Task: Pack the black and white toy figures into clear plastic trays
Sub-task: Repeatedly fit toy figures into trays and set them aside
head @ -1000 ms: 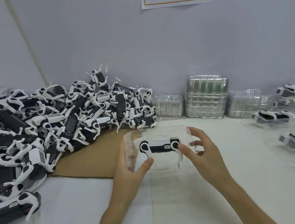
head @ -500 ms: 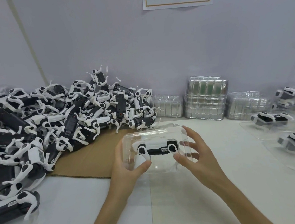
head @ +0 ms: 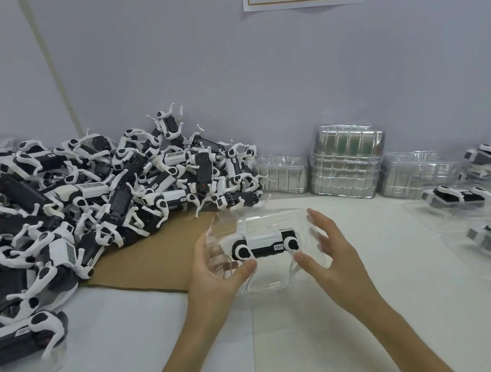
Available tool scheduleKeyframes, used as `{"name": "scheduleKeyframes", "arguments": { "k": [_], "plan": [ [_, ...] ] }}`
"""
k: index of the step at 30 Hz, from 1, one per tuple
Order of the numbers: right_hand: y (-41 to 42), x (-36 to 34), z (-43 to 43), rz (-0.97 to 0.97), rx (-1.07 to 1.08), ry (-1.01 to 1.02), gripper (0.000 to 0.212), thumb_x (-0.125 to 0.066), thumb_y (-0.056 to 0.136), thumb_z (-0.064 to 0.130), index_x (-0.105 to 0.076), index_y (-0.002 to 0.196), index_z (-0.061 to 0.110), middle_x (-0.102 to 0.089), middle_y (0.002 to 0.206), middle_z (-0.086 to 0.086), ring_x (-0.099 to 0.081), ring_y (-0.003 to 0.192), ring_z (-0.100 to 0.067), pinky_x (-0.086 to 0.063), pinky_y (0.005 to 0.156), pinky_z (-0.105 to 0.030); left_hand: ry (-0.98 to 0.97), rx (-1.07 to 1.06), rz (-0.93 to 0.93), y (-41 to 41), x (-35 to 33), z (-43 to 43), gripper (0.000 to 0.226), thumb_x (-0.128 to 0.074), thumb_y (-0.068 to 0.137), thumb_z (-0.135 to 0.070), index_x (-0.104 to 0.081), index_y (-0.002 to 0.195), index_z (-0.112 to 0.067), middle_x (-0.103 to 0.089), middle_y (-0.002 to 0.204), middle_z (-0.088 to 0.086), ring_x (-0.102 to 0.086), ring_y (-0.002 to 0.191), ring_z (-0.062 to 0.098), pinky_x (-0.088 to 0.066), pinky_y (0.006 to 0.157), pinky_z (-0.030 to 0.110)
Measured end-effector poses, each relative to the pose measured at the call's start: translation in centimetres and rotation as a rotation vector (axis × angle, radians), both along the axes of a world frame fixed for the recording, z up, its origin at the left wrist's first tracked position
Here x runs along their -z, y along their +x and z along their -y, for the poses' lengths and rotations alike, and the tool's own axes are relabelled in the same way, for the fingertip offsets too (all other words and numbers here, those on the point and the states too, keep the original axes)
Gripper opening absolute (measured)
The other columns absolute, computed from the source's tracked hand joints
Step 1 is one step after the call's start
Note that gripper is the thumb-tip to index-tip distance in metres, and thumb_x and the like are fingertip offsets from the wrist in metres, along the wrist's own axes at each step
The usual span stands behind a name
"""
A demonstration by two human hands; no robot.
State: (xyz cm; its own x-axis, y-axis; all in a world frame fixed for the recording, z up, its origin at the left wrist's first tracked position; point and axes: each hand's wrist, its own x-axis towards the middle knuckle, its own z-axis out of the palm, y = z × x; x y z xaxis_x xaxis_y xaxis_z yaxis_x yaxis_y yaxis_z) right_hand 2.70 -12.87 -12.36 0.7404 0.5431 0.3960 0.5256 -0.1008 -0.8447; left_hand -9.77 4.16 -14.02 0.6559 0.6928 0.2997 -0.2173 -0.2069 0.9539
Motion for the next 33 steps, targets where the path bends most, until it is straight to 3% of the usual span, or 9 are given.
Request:
{"name": "scheduleKeyframes", "arguments": {
  "k": [3, 7, 9, 12, 16, 19, 22, 29, 33],
  "plan": [
    [-0.9, 0.1, -0.4, 0.228, 0.123, 0.006, 0.061, -0.070, 0.087, 0.009, -0.048, 0.141, 0.028, -0.049, 0.135, 0.018, -0.046, 0.126, 0.001, -0.038, 0.106, -0.020, 0.002, -0.085, 0.027, 0.2, 0.5, 0.3, 0.085, -0.090, 0.063, -0.027, -0.046, 0.134, -0.044, -0.065, 0.116, -0.007, -0.067, 0.097, 0.008, -0.055, 0.084, 0.022],
    [-2.3, 0.1, -0.8, 0.398, -0.066, -0.147, 0.051, -0.053, 0.077, 0.007, -0.066, 0.116, 0.036, -0.057, 0.113, 0.024, -0.052, 0.112, 0.000, -0.036, 0.098, -0.025, 0.058, -0.255, 0.007, -0.2, 0.2, 0.7, 0.077, -0.089, 0.068, -0.032, -0.038, 0.119, -0.061, -0.061, 0.107, -0.024, -0.062, 0.091, -0.010, -0.048, 0.071, 0.012],
    [-2.7, 0.7, -1.1, 0.474, -0.149, -0.398, 0.057, -0.050, 0.078, 0.013, -0.061, 0.125, 0.045, -0.051, 0.129, 0.027, -0.039, 0.125, 0.004, -0.023, 0.108, -0.027, 0.091, -0.305, -0.008, -0.4, 0.1, 1.0, 0.079, -0.088, 0.068, -0.035, -0.038, 0.125, -0.055, -0.060, 0.108, -0.021, -0.060, 0.090, -0.014, -0.045, 0.068, 0.006],
    [-3.1, 1.5, -1.6, 0.611, -0.133, -0.623, 0.069, -0.049, 0.081, 0.016, -0.042, 0.142, 0.050, -0.034, 0.154, 0.015, -0.027, 0.139, -0.009, -0.007, 0.114, -0.030, 0.146, -0.325, -0.007, -0.3, 0.2, 1.5, 0.083, -0.088, 0.066, -0.037, -0.039, 0.133, -0.047, -0.062, 0.111, -0.020, -0.066, 0.088, -0.004, -0.048, 0.069, 0.008],
    [-4.1, 1.5, -1.6, 0.677, -0.066, -0.697, 0.068, -0.048, 0.074, 0.019, -0.044, 0.137, 0.042, -0.045, 0.149, -0.003, -0.046, 0.125, -0.031, -0.030, 0.105, -0.043, 0.231, -0.307, 0.018, -0.2, 0.4, 2.1, 0.092, -0.089, 0.065, -0.036, -0.035, 0.140, -0.043, -0.062, 0.116, -0.018, -0.071, 0.089, 0.008, -0.046, 0.068, 0.003],
    [-5.0, 1.8, -1.9, 0.721, 0.040, -0.696, 0.063, -0.056, 0.064, 0.021, -0.052, 0.124, 0.039, -0.059, 0.128, -0.002, -0.057, 0.105, -0.029, -0.038, 0.091, -0.039, 0.251, -0.290, 0.021, -0.2, 0.4, 2.2, 0.092, -0.089, 0.065, -0.038, -0.035, 0.140, -0.045, -0.062, 0.116, -0.019, -0.071, 0.088, 0.008, -0.049, 0.069, 0.009],
    [-5.7, 1.9, -2.4, 0.742, 0.126, -0.661, 0.064, -0.064, 0.057, 0.024, -0.057, 0.120, 0.038, -0.063, 0.112, 0.001, -0.059, 0.094, -0.025, -0.028, 0.082, -0.036, 0.248, -0.269, 0.049, -0.2, 0.5, 2.1, 0.088, -0.089, 0.068, -0.037, -0.039, 0.139, -0.046, -0.062, 0.114, -0.018, -0.068, 0.091, 0.006, -0.053, 0.072, 0.018],
    [-5.5, 2.3, -2.4, 0.762, 0.170, -0.662, 0.057, -0.064, 0.065, 0.028, -0.059, 0.120, 0.037, -0.063, 0.115, 0.003, -0.058, 0.097, -0.025, -0.029, 0.090, -0.037, 0.319, -0.268, 0.010, -0.3, 0.5, 2.2, 0.096, -0.082, 0.065, -0.053, -0.031, 0.146, -0.042, -0.059, 0.125, -0.016, -0.065, 0.102, 0.007, -0.058, 0.079, 0.041],
    [-5.4, 2.2, -2.5, 0.736, 0.163, -0.620, 0.057, -0.064, 0.066, 0.027, -0.056, 0.121, 0.036, -0.063, 0.116, 0.003, -0.059, 0.096, -0.025, -0.032, 0.092, -0.036, 0.386, -0.308, -0.010, -0.6, 0.0, 2.0, 0.100, -0.078, 0.064, -0.061, -0.028, 0.148, -0.041, -0.055, 0.121, -0.018, -0.065, 0.099, 0.009, -0.059, 0.074, 0.039]
  ]
}}
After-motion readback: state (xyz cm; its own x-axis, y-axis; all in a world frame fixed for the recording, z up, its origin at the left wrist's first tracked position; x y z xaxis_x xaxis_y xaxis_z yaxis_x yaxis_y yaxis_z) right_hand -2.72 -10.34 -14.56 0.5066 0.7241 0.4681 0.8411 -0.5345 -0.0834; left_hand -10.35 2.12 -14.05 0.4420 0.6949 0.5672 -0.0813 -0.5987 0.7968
